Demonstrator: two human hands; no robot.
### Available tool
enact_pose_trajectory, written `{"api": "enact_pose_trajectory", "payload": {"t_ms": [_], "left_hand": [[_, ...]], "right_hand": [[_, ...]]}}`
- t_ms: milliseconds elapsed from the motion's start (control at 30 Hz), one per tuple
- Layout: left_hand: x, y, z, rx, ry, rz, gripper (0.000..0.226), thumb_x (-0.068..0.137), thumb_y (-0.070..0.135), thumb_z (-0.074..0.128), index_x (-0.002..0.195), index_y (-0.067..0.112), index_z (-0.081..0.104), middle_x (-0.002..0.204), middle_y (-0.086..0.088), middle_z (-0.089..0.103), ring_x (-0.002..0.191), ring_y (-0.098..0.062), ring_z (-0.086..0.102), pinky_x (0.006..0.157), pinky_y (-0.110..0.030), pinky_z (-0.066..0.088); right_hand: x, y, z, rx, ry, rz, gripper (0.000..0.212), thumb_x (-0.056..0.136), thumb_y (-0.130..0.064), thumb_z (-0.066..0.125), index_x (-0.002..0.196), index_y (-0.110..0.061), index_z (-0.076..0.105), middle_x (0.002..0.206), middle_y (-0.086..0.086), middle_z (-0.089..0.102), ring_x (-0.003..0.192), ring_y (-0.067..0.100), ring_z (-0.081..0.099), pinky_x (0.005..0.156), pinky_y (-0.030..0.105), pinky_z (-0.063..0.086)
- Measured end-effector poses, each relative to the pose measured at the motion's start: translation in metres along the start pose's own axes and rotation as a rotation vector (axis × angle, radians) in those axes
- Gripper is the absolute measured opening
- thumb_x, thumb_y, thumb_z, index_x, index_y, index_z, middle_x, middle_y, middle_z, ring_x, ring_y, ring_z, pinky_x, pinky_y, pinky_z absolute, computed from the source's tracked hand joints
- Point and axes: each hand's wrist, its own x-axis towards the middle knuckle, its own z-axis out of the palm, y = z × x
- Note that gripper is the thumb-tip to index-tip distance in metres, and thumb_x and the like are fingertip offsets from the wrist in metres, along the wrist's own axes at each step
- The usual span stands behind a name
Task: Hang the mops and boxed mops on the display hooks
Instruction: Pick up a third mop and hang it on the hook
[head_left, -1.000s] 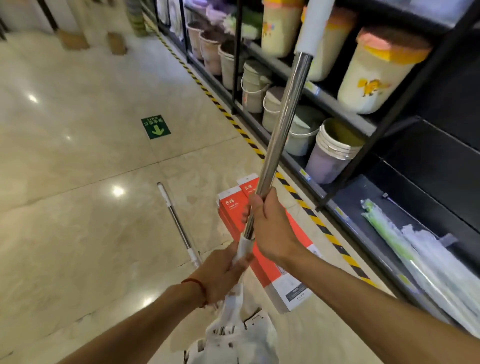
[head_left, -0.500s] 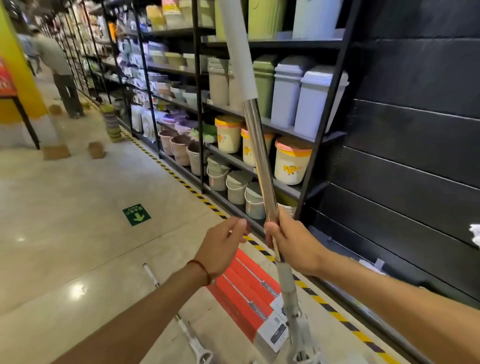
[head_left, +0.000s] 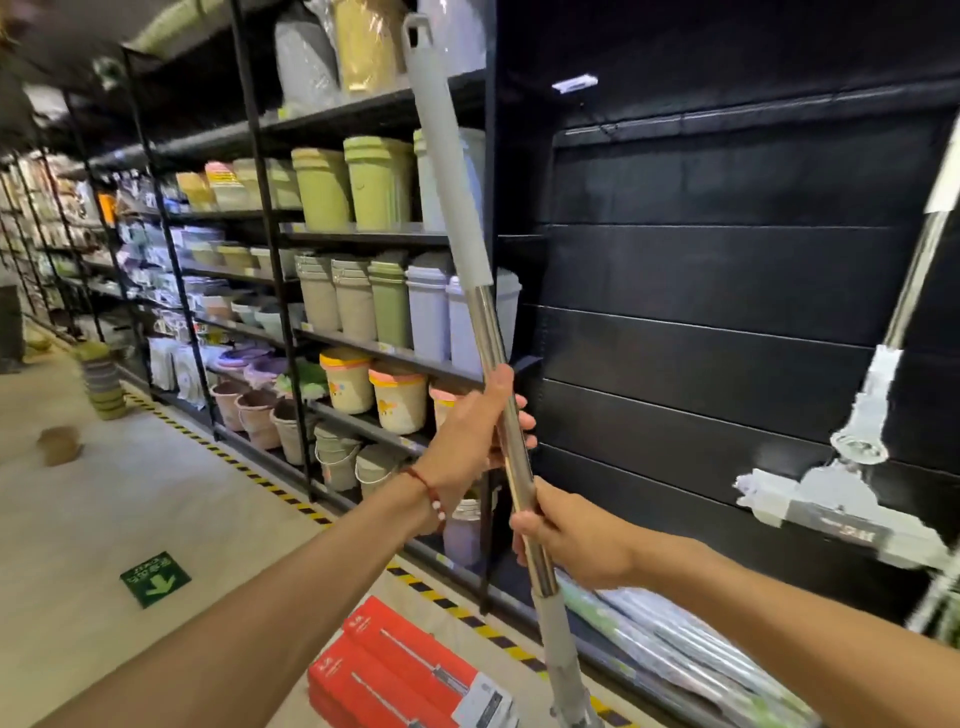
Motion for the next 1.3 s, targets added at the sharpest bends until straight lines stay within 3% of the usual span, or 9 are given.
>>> {"api": "enact_pose_trajectory", "payload": {"t_ms": [133, 267, 500, 633, 767, 867, 1067, 1167, 1300], "left_hand": [[0.009, 0.000, 0.085, 0.090, -0.086, 0.029, 0.038, 0.109, 0.038, 0.042, 0.088, 0.010, 0.056, 0.073, -0.005, 0.061, 0.064, -0.020, 0.064, 0.072, -0.035, 0.060], [0.016, -0.012, 0.163, 0.122, -0.150, 0.072, 0.037, 0.109, 0.035, 0.043, 0.084, 0.010, 0.056, 0.069, -0.005, 0.059, 0.064, -0.023, 0.059, 0.064, -0.031, 0.057], [0.048, -0.020, 0.263, 0.252, -0.238, 0.179, 0.035, 0.110, 0.037, 0.039, 0.092, 0.011, 0.053, 0.069, -0.002, 0.057, 0.061, -0.020, 0.055, 0.068, -0.040, 0.052], [0.075, -0.018, 0.309, 0.293, -0.362, 0.198, 0.035, 0.110, 0.040, 0.037, 0.094, 0.011, 0.049, 0.074, -0.004, 0.054, 0.063, -0.019, 0.054, 0.068, -0.037, 0.053], [0.109, -0.022, 0.342, 0.362, -0.494, 0.206, 0.037, 0.109, 0.046, 0.035, 0.095, 0.015, 0.049, 0.081, -0.005, 0.056, 0.071, -0.020, 0.058, 0.073, -0.032, 0.054], [0.143, -0.028, 0.360, 0.367, -0.551, 0.205, 0.039, 0.108, 0.048, 0.036, 0.096, 0.014, 0.050, 0.084, -0.008, 0.059, 0.073, -0.021, 0.061, 0.071, -0.030, 0.055], [0.224, -0.046, 0.396, 0.372, -0.682, 0.239, 0.056, 0.087, 0.073, 0.042, 0.093, 0.019, 0.052, 0.080, -0.004, 0.066, 0.076, -0.024, 0.067, 0.095, -0.060, 0.057], [0.263, -0.050, 0.420, 0.364, -0.755, 0.228, 0.055, 0.089, 0.073, 0.041, 0.095, 0.020, 0.052, 0.083, -0.003, 0.066, 0.079, -0.022, 0.067, 0.096, -0.060, 0.057], [0.310, -0.048, 0.463, 0.322, -0.797, 0.214, 0.070, 0.084, 0.087, 0.035, 0.089, 0.021, 0.057, 0.086, -0.007, 0.067, 0.081, -0.023, 0.067, 0.096, -0.056, 0.059]], "right_hand": [[-0.051, 0.044, -0.044, -0.025, 0.006, 0.038, 0.013, 0.109, -0.031, 0.050, 0.098, -0.024, 0.047, 0.105, 0.007, 0.069, 0.098, 0.028, 0.068, 0.096, 0.045, 0.056], [-0.098, 0.089, -0.103, -0.197, 0.025, 0.047, 0.019, 0.105, -0.034, 0.057, 0.098, -0.016, 0.060, 0.092, -0.002, 0.062, 0.081, 0.014, 0.054, 0.077, 0.030, 0.045], [-0.161, 0.145, -0.217, -0.171, 0.449, 0.053, 0.026, 0.108, -0.021, 0.048, 0.126, -0.016, 0.067, 0.113, -0.007, 0.069, 0.099, 0.012, 0.067, 0.088, 0.019, 0.052], [-0.166, 0.149, -0.271, 0.070, 0.648, -0.002, 0.031, 0.107, -0.036, 0.051, 0.135, -0.023, 0.057, 0.122, -0.008, 0.066, 0.112, 0.013, 0.066, 0.100, 0.039, 0.056], [-0.154, 0.137, -0.321, 0.275, 0.779, -0.117, 0.038, 0.106, -0.042, 0.050, 0.140, -0.025, 0.044, 0.127, -0.008, 0.063, 0.117, 0.017, 0.064, 0.098, 0.035, 0.054], [-0.141, 0.137, -0.359, 0.304, 0.902, -0.188, 0.043, 0.108, -0.039, 0.047, 0.146, -0.023, 0.038, 0.120, -0.009, 0.063, 0.112, 0.015, 0.067, 0.090, 0.029, 0.060], [-0.096, 0.175, -0.411, 0.289, 0.914, -0.151, 0.029, 0.107, -0.037, 0.051, 0.133, -0.026, 0.041, 0.118, 0.006, 0.063, 0.106, 0.024, 0.069, 0.082, 0.026, 0.064], [-0.076, 0.201, -0.439, 0.208, 0.987, -0.117, 0.025, 0.108, -0.029, 0.051, 0.131, -0.026, 0.041, 0.111, -0.003, 0.059, 0.103, 0.020, 0.066, 0.074, 0.019, 0.061], [-0.064, 0.236, -0.480, 0.146, 1.060, -0.074, 0.031, 0.109, -0.029, 0.050, 0.138, -0.021, 0.043, 0.110, -0.005, 0.058, 0.105, 0.020, 0.064, 0.085, 0.031, 0.063]]}}
